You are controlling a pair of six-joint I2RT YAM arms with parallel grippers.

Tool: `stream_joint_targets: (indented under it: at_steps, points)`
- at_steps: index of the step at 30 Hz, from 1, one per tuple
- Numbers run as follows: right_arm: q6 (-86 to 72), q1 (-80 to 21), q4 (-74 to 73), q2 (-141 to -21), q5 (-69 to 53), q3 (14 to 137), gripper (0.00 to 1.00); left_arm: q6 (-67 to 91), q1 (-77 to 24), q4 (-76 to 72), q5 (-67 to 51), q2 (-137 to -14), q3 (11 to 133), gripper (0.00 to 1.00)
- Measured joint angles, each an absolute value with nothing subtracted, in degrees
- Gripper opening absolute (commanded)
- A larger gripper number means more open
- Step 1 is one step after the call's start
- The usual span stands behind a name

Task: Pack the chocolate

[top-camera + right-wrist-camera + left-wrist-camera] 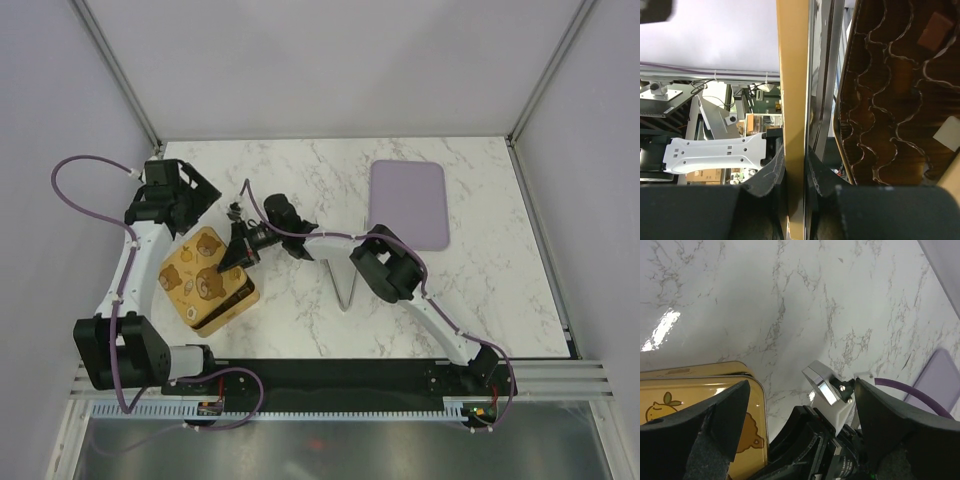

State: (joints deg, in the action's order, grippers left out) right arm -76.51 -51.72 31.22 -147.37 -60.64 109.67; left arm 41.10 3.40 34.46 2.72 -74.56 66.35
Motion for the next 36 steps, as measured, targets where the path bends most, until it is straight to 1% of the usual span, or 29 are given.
stream_joint_targets:
  at_steps: [11, 18, 27, 36]
  points:
    - [-77.03, -50.41, 32.62, -147.55, -60.69, 108.36, 0.00, 45.19, 5.30, 33.63, 2.87, -77.45, 61.91, 0.91]
    - [-80.05, -50.59, 37.06, -147.61, -60.84, 105.62, 0.00, 45.52, 5.45, 32.71, 2.76, -77.49, 61.71, 0.87]
    - [-84.88, -51.31, 43.62, -147.87, -61.19, 103.57, 0.00, 45.52, 5.45, 32.32, 2.63, -77.49, 61.41, 0.87]
    - [-85.73, -51.55, 44.69, -147.96, -61.14, 102.35, 0.00, 45.52, 5.45, 31.53, 2.74, -77.47, 59.18, 0.87]
